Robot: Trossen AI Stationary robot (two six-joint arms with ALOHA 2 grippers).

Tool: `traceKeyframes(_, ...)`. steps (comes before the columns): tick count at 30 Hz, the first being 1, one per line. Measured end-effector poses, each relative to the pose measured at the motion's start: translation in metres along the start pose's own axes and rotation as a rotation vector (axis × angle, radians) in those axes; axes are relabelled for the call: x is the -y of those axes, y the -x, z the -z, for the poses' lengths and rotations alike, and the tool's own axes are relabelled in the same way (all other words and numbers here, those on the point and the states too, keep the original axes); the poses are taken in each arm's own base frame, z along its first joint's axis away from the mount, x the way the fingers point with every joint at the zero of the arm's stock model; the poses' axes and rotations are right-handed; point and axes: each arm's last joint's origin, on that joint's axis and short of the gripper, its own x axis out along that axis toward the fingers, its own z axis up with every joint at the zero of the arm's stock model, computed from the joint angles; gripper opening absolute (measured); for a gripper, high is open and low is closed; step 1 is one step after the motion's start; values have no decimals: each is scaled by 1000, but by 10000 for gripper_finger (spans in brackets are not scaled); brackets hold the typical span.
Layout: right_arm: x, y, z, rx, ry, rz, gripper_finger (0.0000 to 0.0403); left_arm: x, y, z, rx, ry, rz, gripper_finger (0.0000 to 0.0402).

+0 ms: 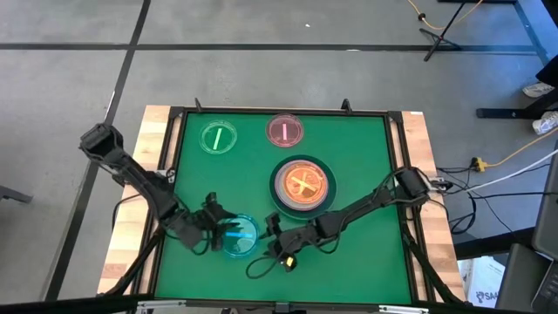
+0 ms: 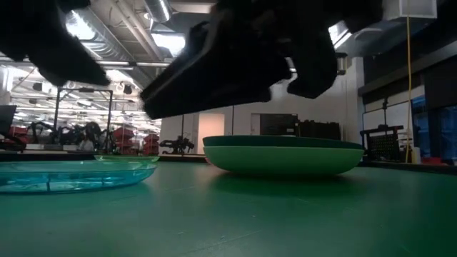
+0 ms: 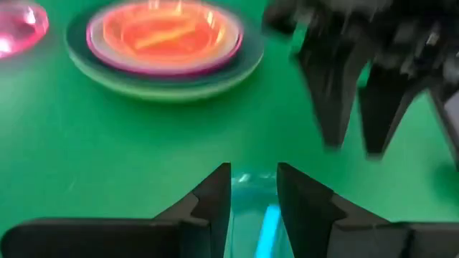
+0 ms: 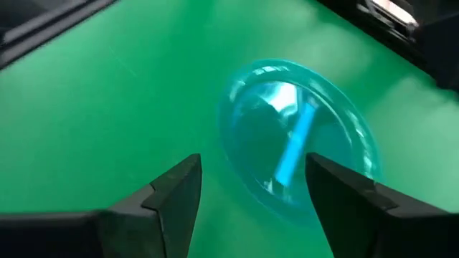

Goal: Stack plastic plates
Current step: Stack the blue plate on top of the orange plate

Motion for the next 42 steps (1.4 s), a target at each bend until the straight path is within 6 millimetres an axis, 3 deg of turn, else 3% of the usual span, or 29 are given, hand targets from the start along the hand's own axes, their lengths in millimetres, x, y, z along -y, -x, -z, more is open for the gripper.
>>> traceKeyframes(9,-4,-32,5,-19,43,-33,231,22,15,10,125,-41,38,107)
traceKeyframes(19,12,-48,26,-63,19,-31,153,22,15,11,127,-41,42,107)
traceKeyframes(35,19,-53,36,-92,99,-45,10,22,15,11,122,-50,41,107)
traceKeyframes(42,19,-52,33,-88,124,-13,5,22,15,11,121,-46,43,107)
